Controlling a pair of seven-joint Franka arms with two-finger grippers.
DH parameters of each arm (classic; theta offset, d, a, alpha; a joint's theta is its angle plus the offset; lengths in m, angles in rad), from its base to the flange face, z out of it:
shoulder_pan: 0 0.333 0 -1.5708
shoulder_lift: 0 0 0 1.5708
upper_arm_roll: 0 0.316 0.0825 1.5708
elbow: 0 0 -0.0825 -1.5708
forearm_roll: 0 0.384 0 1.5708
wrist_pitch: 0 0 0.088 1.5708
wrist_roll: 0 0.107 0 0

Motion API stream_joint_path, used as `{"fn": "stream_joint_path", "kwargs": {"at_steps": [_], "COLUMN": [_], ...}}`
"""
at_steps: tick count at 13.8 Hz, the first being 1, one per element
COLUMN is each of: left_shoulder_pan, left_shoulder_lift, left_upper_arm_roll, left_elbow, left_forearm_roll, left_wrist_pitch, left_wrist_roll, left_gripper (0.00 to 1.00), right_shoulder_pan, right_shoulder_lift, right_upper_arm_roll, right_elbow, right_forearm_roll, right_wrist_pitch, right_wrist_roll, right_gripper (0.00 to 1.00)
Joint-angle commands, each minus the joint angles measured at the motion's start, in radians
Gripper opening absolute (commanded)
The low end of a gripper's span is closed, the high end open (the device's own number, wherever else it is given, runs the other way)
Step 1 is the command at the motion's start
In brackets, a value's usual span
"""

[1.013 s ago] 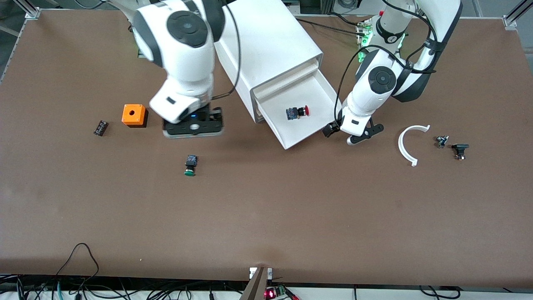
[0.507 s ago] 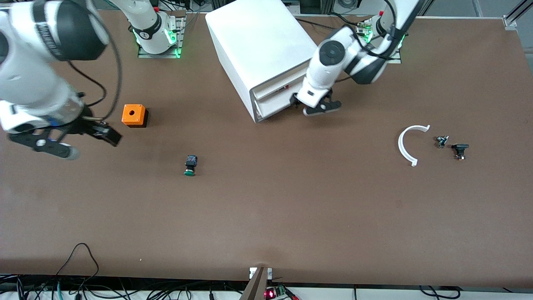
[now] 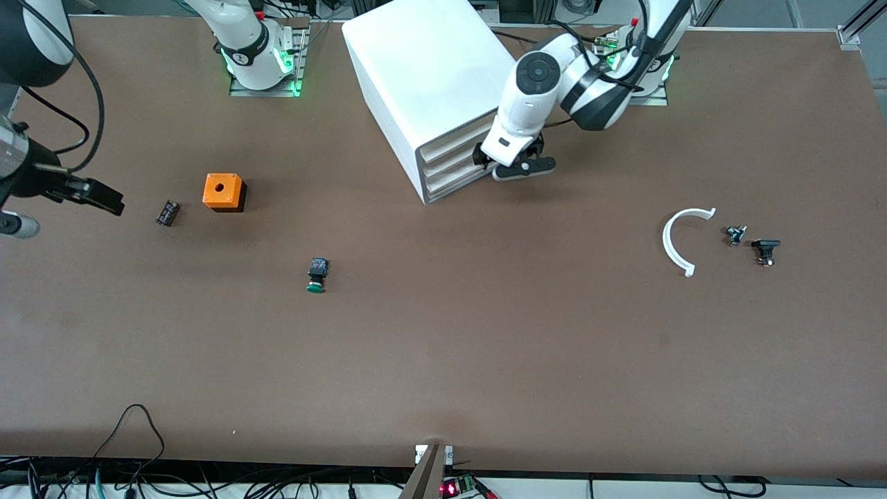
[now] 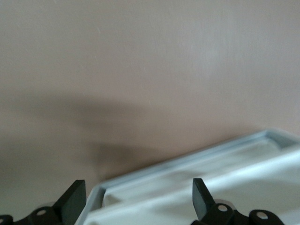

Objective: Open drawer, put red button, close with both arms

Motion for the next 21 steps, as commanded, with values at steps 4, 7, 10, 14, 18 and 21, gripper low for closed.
{"fn": "stream_joint_path", "kwargs": {"at_steps": [4,7,10,14,18,21], "left_shoulder_pan": [0.163,0.189,0.191,0.192,0.215,0.215], "left_shoulder_lift": [-0.104,-0.17,-0.24,-0.312,-0.288,-0.288], "left_upper_arm_roll": [0.192,0.316,0.411,0.538,0.546,0.546], "left_elbow": [0.173,0.336,0.472,0.531,0.532,0.532], "left_forearm_roll": [0.013,0.006,0.002,0.009,0.0,-0.001], "left_wrist_pitch": [-0.177,-0.422,-0.666,-0.804,-0.812,-0.812], "left_wrist_roll": [0.555,0.875,1.041,1.266,1.322,1.32], "left_gripper": [1.0,1.0,1.0,1.0,1.0,1.0], "right_shoulder_pan": [0.08,0.128,0.127,0.127,0.127,0.127], "right_shoulder_lift": [-0.175,-0.17,-0.175,-0.178,-0.185,-0.187], "right_upper_arm_roll": [-0.092,-0.151,-0.152,-0.152,-0.155,-0.155], "right_elbow": [-0.194,-0.19,-0.198,-0.204,-0.21,-0.217], "right_forearm_roll": [0.021,0.049,0.049,0.049,0.051,0.052], "right_wrist_pitch": [0.029,0.046,0.054,0.051,0.051,0.051], "right_wrist_roll": [-0.118,-0.156,-0.161,-0.161,-0.17,-0.17], "right_gripper": [1.0,1.0,1.0,1.0,1.0,1.0]}}
